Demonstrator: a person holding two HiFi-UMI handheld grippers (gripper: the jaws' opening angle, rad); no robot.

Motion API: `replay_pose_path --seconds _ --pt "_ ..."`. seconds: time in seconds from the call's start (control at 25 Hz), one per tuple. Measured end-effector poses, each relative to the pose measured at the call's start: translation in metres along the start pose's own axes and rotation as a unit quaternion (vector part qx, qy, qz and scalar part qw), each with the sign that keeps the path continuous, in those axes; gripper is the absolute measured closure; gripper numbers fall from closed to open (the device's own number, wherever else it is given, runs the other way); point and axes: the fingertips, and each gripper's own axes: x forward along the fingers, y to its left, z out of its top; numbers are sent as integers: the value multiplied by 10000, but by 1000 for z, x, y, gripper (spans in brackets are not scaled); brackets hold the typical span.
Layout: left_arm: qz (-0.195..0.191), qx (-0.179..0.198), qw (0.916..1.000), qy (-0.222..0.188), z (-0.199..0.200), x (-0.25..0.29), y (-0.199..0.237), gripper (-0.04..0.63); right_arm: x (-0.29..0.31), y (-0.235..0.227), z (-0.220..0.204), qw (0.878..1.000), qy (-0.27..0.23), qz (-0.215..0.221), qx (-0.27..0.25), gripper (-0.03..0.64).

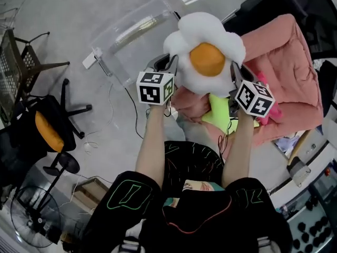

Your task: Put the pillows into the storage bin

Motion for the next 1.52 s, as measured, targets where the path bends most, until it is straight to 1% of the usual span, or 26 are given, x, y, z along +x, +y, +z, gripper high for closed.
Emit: replay_pose_path --seconds 0.2,0.4,0.6,0.72,0.8,0.84,0.88,0.96,1.08,1.16,1.2,1.24,1.28,1.36,1.4,1.44,1.52 --pt "355 -213 9991 -15 16 -24 86 545 64 74 19 9989 240 308 -278 555" --pt "779 -393 9962 -10 20 -51 167 546 128 144 23 9950 533 667 -523 549" --pt "1121 -653 9915 20 16 -81 230 548 174 206 19 9892 813 991 -712 545" --pt "1371 -730 9879 13 13 -89 261 546 198 231 15 9875 856 1162 -631 532" --pt "1618 -751 9839 -73 12 -90 279 533 213 241 14 9880 835 1166 -573 510" --pt "1741 -764 9817 -109 12 -91 288 516 220 243 14 9889 827 1082 -589 484" --pt "1833 -785 9798 -129 11 -93 295 521 226 244 14 9899 821 976 -621 469" --pt "1872 -824 9787 -165 12 -94 304 528 232 244 12 9909 826 841 -650 463" --pt "1623 -841 9830 -142 14 -84 297 538 228 237 4 9913 912 837 -457 465" --pt "1319 -845 9875 -174 19 -72 282 592 219 225 2 9924 898 789 -282 479" --pt "1123 -841 9899 -218 23 -66 272 603 213 218 2 9934 848 747 -213 521" --pt "898 -827 9922 -268 28 -61 260 601 205 211 4 9943 760 728 -157 592" --pt "667 -793 9941 -306 34 -55 248 601 197 206 7 9950 634 766 -99 615" --pt "271 -634 9971 -307 43 -43 224 601 178 198 16 9950 305 944 92 615" --pt "100 -520 9982 -282 47 -37 212 600 168 193 20 9950 143 965 198 615" --pt "-66 -409 9988 -254 51 -31 199 600 158 185 22 9956 7 899 280 614" --pt "-390 -216 9988 -201 56 -17 172 600 137 162 22 9972 -184 615 395 615"
